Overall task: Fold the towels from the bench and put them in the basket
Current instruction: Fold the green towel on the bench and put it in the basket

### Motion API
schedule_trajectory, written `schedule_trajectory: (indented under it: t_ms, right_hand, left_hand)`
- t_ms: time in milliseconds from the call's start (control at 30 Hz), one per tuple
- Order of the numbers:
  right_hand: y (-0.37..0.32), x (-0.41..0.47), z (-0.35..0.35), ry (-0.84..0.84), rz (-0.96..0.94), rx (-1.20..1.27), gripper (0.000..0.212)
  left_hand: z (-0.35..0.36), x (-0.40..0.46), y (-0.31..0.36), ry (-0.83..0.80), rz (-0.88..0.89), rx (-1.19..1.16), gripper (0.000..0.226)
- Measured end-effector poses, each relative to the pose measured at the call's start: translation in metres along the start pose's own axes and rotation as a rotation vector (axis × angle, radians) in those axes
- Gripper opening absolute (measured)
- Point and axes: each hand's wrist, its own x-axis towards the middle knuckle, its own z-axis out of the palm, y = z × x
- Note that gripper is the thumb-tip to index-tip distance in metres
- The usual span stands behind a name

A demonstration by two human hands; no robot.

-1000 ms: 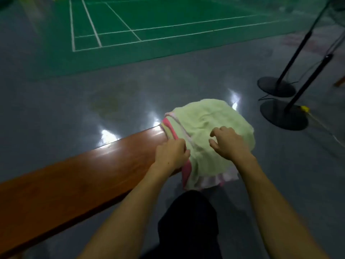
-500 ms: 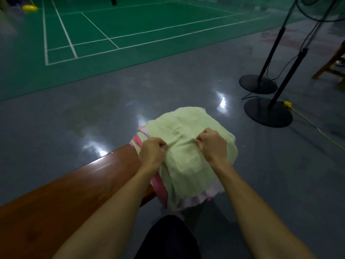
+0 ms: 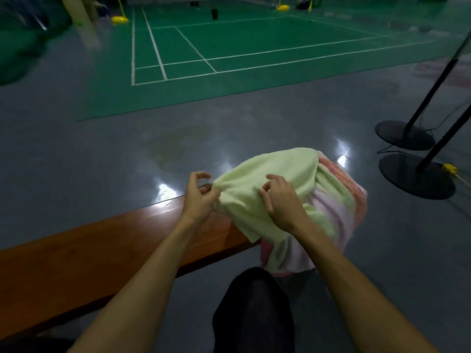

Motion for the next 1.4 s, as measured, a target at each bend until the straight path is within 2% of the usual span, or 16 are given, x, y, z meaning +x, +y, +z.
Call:
schedule_trajectory:
  t_ms: [100, 233, 333, 433, 600, 733, 767, 867, 967, 1033, 1100, 1133, 1200, 1267, 1333, 1400]
  right_hand:
    - [-0.045, 0.001, 0.047, -0.251, -0.015, 0.01, 0.024]
    - [-0.116, -0.016, 0.119, -0.61, 0.01, -0.113, 0.025]
    - [-0.165, -0.042, 0.159, -0.718, -0.04, -0.134, 0.023]
    - [-0.195, -0.062, 0.182, -0.751, -0.177, -0.221, 0.049]
    - [-0.205, -0.064, 0.189, -0.711, -0.216, -0.238, 0.084]
    - [-0.192, -0.056, 0.194, -0.686, -0.267, -0.28, 0.084]
    - [-0.191, -0.053, 0.194, -0.677, -0.281, -0.285, 0.082]
    - [-0.191, -0.036, 0.19, -0.597, -0.287, -0.278, 0.063]
    - [-0.175, -0.014, 0.19, -0.443, -0.174, -0.272, 0.05]
    - [-0.161, -0.004, 0.193, -0.444, -0.074, -0.337, 0.053]
    - [-0.15, 0.004, 0.193, -0.462, -0.02, -0.329, 0.052]
    - [-0.146, 0.007, 0.189, -0.439, -0.003, -0.307, 0.048]
    - [-0.135, 0.013, 0.177, -0.326, 0.055, -0.267, 0.038]
    - [-0.125, 0.013, 0.169, -0.261, 0.191, -0.23, 0.037]
    - [-0.121, 0.01, 0.169, -0.285, 0.32, -0.115, 0.03]
    - [-0.123, 0.006, 0.17, -0.319, 0.358, -0.016, 0.019]
  left_hand:
    - [-0.077, -0.03, -0.005, -0.04, -0.029, -0.021, 0.059]
    - [-0.181, -0.067, -0.042, -0.028, -0.088, 0.096, 0.065]
    - [-0.241, -0.104, -0.073, 0.017, -0.136, 0.192, 0.056]
    - [-0.287, -0.125, -0.099, 0.058, -0.185, 0.283, 0.057]
    - [-0.306, -0.112, -0.106, -0.011, -0.262, 0.479, 0.071]
    - [-0.304, -0.089, -0.116, 0.072, -0.311, 0.401, 0.089]
    - [-0.305, -0.082, -0.12, 0.097, -0.31, 0.514, 0.086]
    - [-0.303, -0.07, -0.12, 0.124, -0.297, 1.102, 0.061]
    - [-0.298, -0.064, -0.125, 0.181, -0.156, 1.351, 0.051]
    - [-0.292, -0.06, -0.142, 0.106, 0.046, 1.47, 0.056]
    - [-0.288, -0.054, -0.158, -0.023, 0.221, 1.489, 0.055]
    - [-0.285, -0.053, -0.16, -0.051, 0.239, 1.481, 0.053]
    - [-0.284, -0.052, -0.156, -0.014, 0.227, 1.467, 0.049]
    - [-0.286, -0.052, -0.15, 0.093, 0.236, 1.418, 0.035]
    - [-0.288, -0.052, -0.143, 0.194, 0.121, 1.264, 0.029]
    - [-0.291, -0.05, -0.141, 0.243, -0.122, 1.063, 0.043]
